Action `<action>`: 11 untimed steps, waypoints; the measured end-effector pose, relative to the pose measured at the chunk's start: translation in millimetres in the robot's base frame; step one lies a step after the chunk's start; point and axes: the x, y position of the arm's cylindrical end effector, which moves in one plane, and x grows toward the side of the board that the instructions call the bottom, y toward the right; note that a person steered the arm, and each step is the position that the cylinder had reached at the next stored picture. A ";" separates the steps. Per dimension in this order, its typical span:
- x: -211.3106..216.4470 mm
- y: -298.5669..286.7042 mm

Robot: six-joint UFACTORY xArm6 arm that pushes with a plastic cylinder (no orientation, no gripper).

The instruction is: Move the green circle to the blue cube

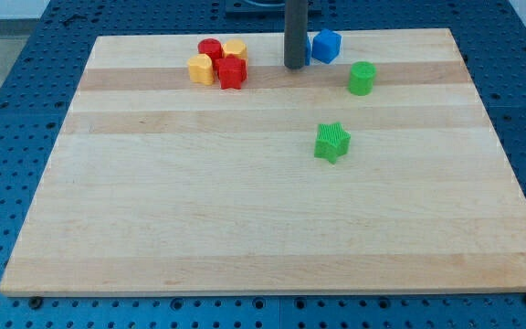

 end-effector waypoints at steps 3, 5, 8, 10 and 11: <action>62.9 6.2; 86.5 104.5; 57.8 95.0; 23.6 73.9; 11.1 67.6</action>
